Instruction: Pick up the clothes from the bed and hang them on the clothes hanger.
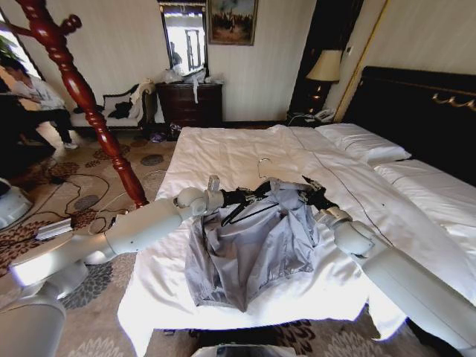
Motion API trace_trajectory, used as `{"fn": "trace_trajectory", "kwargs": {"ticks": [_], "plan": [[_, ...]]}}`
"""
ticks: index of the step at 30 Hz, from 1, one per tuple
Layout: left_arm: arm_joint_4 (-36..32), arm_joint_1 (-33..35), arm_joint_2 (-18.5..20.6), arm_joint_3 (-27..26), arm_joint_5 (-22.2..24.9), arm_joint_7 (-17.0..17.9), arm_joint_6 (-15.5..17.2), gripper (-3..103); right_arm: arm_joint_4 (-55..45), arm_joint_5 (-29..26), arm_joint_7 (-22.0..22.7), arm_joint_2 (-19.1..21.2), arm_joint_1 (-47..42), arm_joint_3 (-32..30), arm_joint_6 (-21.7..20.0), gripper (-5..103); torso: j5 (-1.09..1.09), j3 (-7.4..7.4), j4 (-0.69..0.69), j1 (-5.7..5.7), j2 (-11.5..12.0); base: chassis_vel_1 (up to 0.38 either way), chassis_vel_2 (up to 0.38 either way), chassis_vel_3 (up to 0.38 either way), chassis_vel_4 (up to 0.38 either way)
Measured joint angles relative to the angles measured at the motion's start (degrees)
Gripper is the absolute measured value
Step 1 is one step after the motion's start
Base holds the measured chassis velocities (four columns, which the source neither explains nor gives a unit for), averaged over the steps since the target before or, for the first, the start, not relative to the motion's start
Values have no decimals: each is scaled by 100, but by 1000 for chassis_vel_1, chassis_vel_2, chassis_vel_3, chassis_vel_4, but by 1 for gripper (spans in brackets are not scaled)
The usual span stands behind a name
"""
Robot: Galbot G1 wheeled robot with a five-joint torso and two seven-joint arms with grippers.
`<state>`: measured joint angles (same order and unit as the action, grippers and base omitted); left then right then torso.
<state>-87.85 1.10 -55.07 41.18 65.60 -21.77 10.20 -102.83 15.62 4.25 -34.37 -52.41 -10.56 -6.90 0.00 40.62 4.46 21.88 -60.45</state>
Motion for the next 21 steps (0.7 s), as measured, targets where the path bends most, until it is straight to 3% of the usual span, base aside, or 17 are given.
{"fn": "trace_trajectory", "kwargs": {"ticks": [3,10,16,18,20,21], "plan": [[-1,-3,-5,0,1,34,12,15,50,262,-43,-21,-11,-7,119,15,0,0,1,0,0,0,0,0,0],[-33,-10,9,-18,16,155,47,15,133,455,-57,-80,-21,-34,271,15,0,0,0,0,0,0,0,0,0],[-169,56,79,-127,34,470,117,12,176,454,-19,-147,-42,-45,315,15,0,0,1,0,0,0,0,0,0],[-231,71,161,-212,65,605,151,22,198,455,14,-153,-48,-45,348,15,0,0,-1,0,0,0,0,0,0],[-268,73,204,-252,79,642,158,22,225,452,27,-156,-49,-46,354,15,-1,0,-1,0,0,0,0,0,0],[-328,76,263,-318,106,682,160,28,257,451,37,-167,-49,-44,362,15,-1,0,-1,1,0,0,0,0,0]]}}
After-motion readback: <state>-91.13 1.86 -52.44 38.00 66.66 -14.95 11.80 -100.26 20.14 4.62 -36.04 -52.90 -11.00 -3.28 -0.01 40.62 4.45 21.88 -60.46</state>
